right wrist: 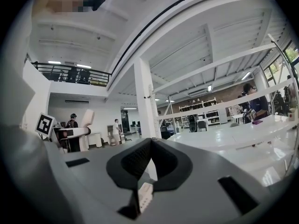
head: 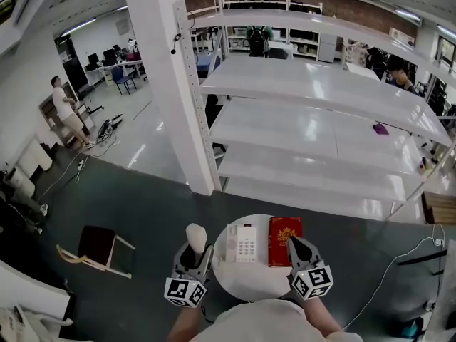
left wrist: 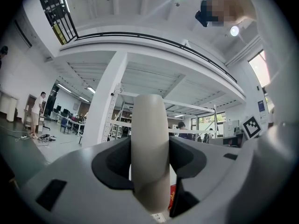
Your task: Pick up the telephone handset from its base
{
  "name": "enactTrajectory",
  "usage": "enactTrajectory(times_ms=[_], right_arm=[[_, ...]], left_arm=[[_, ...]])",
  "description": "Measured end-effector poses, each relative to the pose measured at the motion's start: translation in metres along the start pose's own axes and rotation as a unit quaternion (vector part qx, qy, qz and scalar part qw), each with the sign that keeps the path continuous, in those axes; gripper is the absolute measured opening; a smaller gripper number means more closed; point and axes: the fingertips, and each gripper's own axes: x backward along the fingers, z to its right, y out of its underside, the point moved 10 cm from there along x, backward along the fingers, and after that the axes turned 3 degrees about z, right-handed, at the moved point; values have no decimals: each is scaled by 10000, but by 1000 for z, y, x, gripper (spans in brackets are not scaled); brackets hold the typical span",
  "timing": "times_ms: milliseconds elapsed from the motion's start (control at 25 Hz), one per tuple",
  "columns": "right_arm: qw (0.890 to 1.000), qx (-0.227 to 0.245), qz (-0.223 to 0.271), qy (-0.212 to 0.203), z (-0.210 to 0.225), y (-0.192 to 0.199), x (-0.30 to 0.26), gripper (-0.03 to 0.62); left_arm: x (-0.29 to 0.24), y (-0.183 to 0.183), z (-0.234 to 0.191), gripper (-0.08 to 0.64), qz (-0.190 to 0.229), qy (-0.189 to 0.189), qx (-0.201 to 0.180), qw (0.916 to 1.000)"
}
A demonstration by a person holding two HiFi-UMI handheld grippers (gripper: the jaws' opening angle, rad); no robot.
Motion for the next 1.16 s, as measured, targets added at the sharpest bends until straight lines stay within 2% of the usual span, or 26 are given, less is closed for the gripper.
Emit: enactTrajectory(times_ms=[1160], right_arm=[[10000, 51, 29, -18, -14, 5, 4, 8]], left_arm=[[16, 6, -3, 225, -19, 8, 45, 10000]])
